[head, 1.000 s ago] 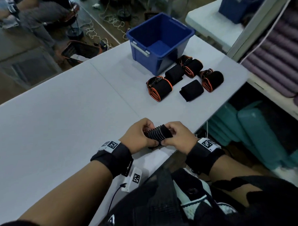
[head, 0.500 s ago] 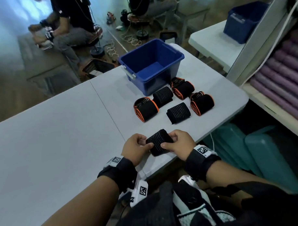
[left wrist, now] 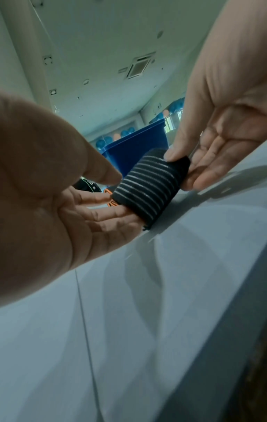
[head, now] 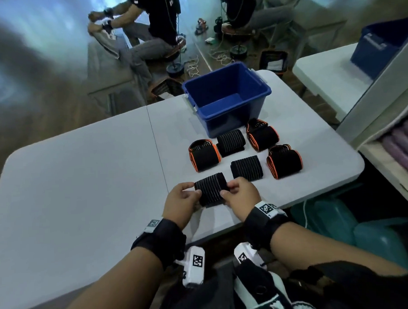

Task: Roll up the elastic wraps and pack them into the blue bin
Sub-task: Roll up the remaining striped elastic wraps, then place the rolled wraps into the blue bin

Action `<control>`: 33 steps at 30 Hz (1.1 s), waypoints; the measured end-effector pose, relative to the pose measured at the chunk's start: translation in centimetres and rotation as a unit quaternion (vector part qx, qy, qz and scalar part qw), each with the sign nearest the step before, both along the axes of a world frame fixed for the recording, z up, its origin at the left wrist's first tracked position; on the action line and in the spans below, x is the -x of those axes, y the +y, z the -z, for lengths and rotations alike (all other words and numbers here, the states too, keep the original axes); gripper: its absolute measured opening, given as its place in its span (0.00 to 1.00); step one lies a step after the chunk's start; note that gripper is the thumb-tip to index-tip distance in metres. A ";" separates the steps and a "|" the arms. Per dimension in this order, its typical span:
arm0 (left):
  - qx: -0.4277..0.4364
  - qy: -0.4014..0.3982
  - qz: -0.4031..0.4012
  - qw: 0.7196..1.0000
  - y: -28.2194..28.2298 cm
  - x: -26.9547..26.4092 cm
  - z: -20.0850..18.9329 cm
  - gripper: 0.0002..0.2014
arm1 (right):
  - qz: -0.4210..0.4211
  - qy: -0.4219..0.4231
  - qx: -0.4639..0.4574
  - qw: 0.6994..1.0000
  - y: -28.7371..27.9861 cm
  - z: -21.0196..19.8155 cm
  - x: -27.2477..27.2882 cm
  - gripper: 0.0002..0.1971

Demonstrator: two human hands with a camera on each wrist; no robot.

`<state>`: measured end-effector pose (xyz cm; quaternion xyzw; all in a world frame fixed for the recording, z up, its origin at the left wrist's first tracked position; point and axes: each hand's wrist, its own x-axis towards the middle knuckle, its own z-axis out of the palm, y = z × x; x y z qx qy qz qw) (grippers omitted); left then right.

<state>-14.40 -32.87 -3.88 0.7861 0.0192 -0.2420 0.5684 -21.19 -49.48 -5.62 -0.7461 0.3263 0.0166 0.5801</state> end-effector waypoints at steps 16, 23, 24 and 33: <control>-0.077 -0.145 -0.017 0.986 -2.2 -11.3 -3.1 0.13 | -0.112 0.030 0.070 0.991 -10.4 -7.4 -1.6 0.08; -0.105 -0.177 0.040 0.978 -8.7 -19.2 -7.1 0.33 | -0.194 0.053 0.282 0.938 -17.8 -10.8 -5.5 0.19; -0.112 -0.171 0.044 0.978 -9.5 -19.9 -7.1 0.34 | -0.221 0.066 0.315 0.921 -18.6 -10.9 -6.3 0.21; -0.056 -0.039 -0.049 0.996 -13.7 -20.7 -6.6 0.22 | -0.400 0.139 0.406 0.810 -22.8 -7.3 -13.0 0.43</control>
